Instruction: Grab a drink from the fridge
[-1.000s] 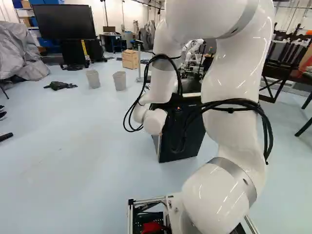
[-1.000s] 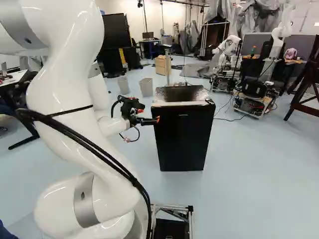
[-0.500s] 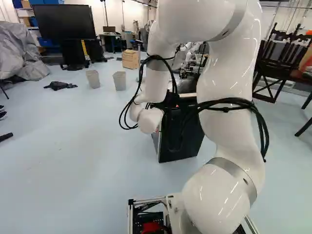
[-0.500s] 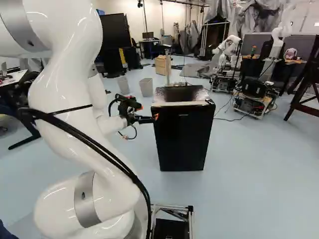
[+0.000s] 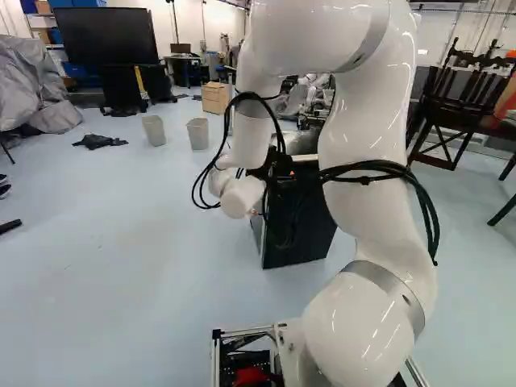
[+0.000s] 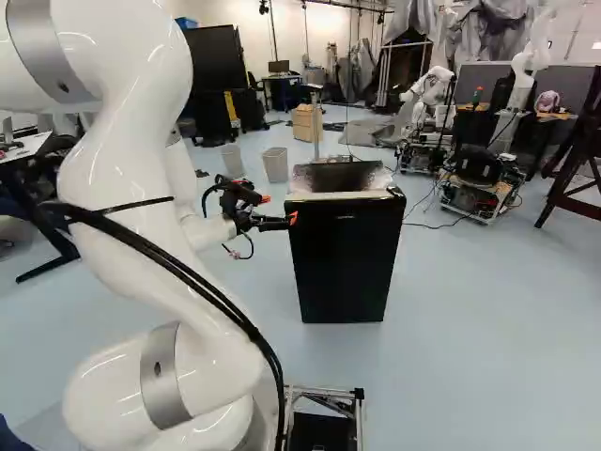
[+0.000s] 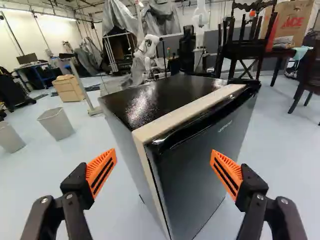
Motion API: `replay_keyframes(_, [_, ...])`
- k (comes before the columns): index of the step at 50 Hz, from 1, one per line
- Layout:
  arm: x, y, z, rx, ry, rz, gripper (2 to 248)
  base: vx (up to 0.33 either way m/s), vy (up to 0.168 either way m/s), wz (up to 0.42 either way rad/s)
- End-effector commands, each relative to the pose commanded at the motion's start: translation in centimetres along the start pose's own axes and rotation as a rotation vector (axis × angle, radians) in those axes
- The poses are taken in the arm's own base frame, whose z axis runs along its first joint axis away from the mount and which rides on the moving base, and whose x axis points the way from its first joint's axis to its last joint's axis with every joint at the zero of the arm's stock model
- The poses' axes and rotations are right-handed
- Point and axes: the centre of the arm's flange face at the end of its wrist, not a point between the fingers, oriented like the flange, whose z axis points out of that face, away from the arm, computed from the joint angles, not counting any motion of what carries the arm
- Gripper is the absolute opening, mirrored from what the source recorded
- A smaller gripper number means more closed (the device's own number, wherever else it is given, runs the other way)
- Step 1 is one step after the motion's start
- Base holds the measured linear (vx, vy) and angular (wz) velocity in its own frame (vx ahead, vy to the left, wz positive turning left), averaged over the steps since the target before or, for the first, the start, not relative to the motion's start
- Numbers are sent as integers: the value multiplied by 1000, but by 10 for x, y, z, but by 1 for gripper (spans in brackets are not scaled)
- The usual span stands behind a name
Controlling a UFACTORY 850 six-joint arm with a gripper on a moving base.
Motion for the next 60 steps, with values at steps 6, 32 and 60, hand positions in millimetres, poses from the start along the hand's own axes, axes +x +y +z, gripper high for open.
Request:
replay_keyframes(6, [0, -4, 1, -17, 8, 9, 247, 0, 0, 0])
replay_keyframes(32, [-29, -7, 10, -111, 7, -12, 247, 0, 0, 0])
replay_keyframes(60, [-36, -5, 11, -126, 5, -23, 247, 0, 0, 0])
